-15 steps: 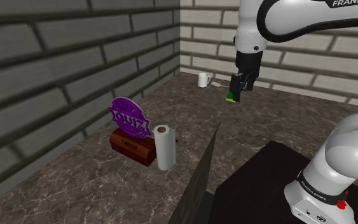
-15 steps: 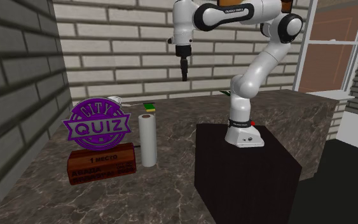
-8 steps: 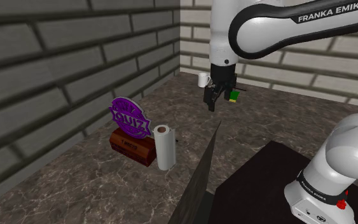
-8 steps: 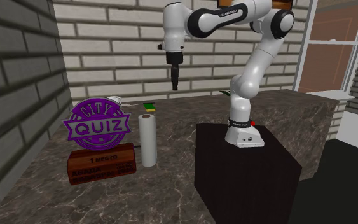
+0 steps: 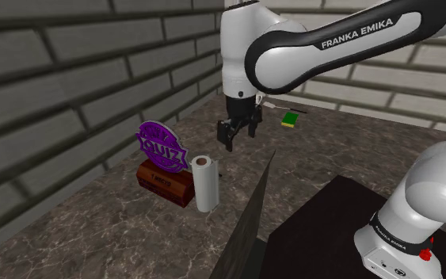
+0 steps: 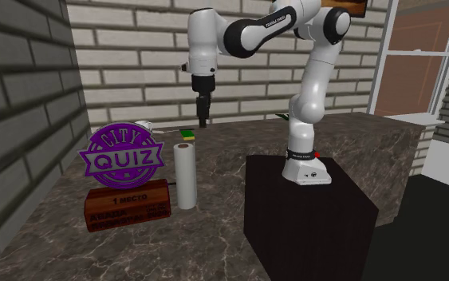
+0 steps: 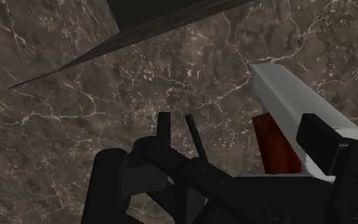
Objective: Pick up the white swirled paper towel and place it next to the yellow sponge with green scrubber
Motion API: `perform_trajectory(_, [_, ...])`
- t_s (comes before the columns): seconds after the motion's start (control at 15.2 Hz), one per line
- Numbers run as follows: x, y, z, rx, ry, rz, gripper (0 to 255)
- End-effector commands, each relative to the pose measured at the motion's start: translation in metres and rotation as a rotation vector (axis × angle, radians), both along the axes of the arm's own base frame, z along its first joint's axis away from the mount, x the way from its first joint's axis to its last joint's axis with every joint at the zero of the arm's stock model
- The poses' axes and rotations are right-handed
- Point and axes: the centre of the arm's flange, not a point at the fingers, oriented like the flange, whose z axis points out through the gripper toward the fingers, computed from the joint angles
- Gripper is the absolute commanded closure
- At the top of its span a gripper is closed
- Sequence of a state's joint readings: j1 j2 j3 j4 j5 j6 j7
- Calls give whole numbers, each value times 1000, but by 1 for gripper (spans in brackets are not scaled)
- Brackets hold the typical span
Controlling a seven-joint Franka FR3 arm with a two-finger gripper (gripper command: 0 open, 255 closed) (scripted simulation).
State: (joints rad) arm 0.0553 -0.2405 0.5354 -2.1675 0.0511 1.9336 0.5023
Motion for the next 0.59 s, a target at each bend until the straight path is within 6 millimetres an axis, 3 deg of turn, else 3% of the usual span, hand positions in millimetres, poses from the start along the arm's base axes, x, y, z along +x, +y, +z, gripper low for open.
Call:
perform_trajectory(0.0, [12,24,-7,7,-9,-7,0])
perform_trajectory(0.53, [54,110,-35,23,-40,-30,0])
